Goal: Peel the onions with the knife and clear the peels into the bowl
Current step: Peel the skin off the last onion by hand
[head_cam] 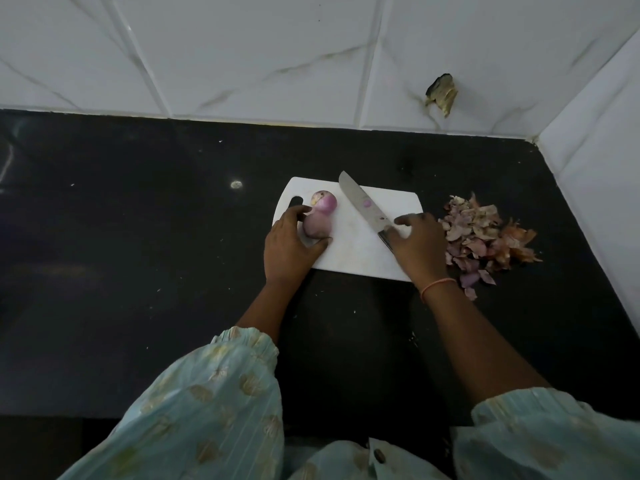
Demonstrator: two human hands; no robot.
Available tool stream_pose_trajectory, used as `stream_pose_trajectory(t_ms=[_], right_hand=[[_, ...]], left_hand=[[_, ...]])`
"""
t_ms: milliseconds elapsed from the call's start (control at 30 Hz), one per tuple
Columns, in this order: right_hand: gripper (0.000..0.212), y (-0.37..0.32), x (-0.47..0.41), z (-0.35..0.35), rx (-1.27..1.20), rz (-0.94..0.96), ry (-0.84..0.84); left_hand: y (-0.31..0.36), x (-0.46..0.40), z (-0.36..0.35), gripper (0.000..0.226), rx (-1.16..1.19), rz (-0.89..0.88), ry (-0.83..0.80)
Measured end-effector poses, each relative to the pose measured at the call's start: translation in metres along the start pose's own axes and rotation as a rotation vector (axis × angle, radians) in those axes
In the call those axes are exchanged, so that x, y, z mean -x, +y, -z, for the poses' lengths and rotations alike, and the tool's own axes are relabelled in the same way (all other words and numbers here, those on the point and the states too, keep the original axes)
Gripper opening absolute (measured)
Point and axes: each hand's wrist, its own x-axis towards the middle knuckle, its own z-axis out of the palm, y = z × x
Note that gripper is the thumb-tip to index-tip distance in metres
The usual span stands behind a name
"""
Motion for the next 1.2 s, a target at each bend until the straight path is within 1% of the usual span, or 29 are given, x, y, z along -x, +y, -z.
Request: stream_pose_trajectory(t_ms=[67,133,233,333,400,467,500,533,567,600,633,700,767,833,933,1000,1100,1200], right_hand=[[0.041,-0.003,0.010,-0.009,0.174,0.018,-0.081],[0.040,0.000,0.017,-0.014,0.249,0.045,-0.071],[0.030,0.007,0.016,-0.013,0.196,0.057,-0.043],[0.031,0.014,0.013,-0.006,0.161,0.017,-0.084],[0.034,0.015,0.015,-0.004,0.221,0.009,-0.082],[0.036,0.011,0.022,-0.003,0.287,0.048,0.026],[0.035,0.006,0.026,-0.005,0.271,0.113,0.108],[0.031,0.000,0.028,-0.009,0.204,0.208,0.169],[0.027,-0.008,0.030,-0.014,0.085,0.307,0.180],[0.026,-0.018,0.032,-0.022,-0.075,0.369,0.121],[0.025,-0.029,0.034,-0.029,-0.227,0.388,0.027],[0.025,-0.046,0.033,-0.044,-0.409,0.357,-0.109],[0.017,-0.055,0.032,-0.056,-0.443,0.327,-0.104],[0.009,-0.056,0.031,-0.064,-0.453,0.305,-0.053],[0.008,-0.056,0.033,-0.070,-0.407,0.289,0.021],[0.007,-0.058,0.034,-0.073,-0.390,0.285,0.033],[0.001,-0.064,0.033,-0.075,-0.418,0.233,0.048],[0.004,-0.069,0.032,-0.075,-0.454,0.174,0.065]], left_hand=[[-0.001,0.000,-0.001,0.063,0.001,-0.007,-0.011],[-0.002,0.001,-0.002,0.061,0.003,-0.012,-0.017],[-0.003,0.001,0.000,0.055,0.024,-0.012,-0.006],[0.000,0.002,0.000,0.047,0.030,-0.006,0.016],[0.003,0.001,-0.002,0.045,0.018,0.001,0.037],[0.006,0.001,-0.002,0.043,0.012,0.001,0.052],[0.006,0.001,-0.002,0.040,0.021,0.009,0.052],[0.006,0.002,-0.001,0.037,0.035,0.021,0.049],[0.005,0.002,0.000,0.036,0.053,0.034,0.039],[0.004,0.002,0.001,0.036,0.074,0.044,0.025],[0.002,0.003,0.002,0.038,0.093,0.048,0.012],[-0.002,0.003,0.003,0.042,0.107,0.043,-0.001],[-0.004,0.002,0.003,0.043,0.114,0.036,-0.003],[-0.005,0.002,0.002,0.042,0.129,0.040,0.000],[-0.006,0.002,-0.001,0.037,0.130,0.025,0.012],[-0.006,0.002,-0.002,0.035,0.132,0.022,0.019],[-0.008,0.002,-0.004,0.033,0.137,0.032,0.027],[-0.007,0.003,-0.005,0.032,0.145,0.039,0.033]])
